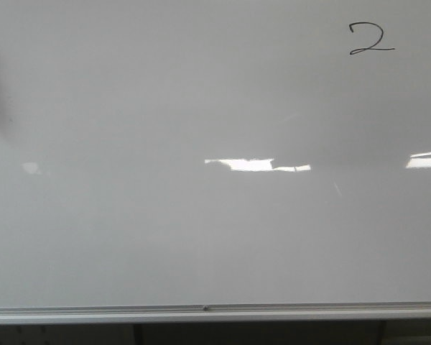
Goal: Write number 2 on whiteboard
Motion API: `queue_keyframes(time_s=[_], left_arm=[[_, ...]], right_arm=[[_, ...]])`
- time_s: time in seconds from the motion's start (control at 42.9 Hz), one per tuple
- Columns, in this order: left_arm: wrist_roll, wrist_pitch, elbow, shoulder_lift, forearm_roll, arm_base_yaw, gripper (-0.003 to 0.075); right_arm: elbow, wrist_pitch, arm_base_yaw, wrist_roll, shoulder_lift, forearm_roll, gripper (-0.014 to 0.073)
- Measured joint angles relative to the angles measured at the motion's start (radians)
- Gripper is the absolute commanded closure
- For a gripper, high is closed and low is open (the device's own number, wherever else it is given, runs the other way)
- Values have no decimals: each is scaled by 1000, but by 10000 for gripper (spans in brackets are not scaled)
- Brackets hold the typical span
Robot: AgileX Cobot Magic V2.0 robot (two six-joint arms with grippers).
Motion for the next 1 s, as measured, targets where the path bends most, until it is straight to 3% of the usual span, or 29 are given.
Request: queue_keyframes(time_s=[0.373, 0.723, 1.003], left_arm=[[0, -558, 479, -325, 0, 0, 741], [0, -702, 694, -479, 0, 77, 741], [0, -823, 698, -479, -59, 75, 741]], right_arm=[[0, 0, 0, 0, 0, 0, 675], [0, 2, 0, 0, 0, 0, 675], [0, 8, 0, 0, -1, -2, 675]])
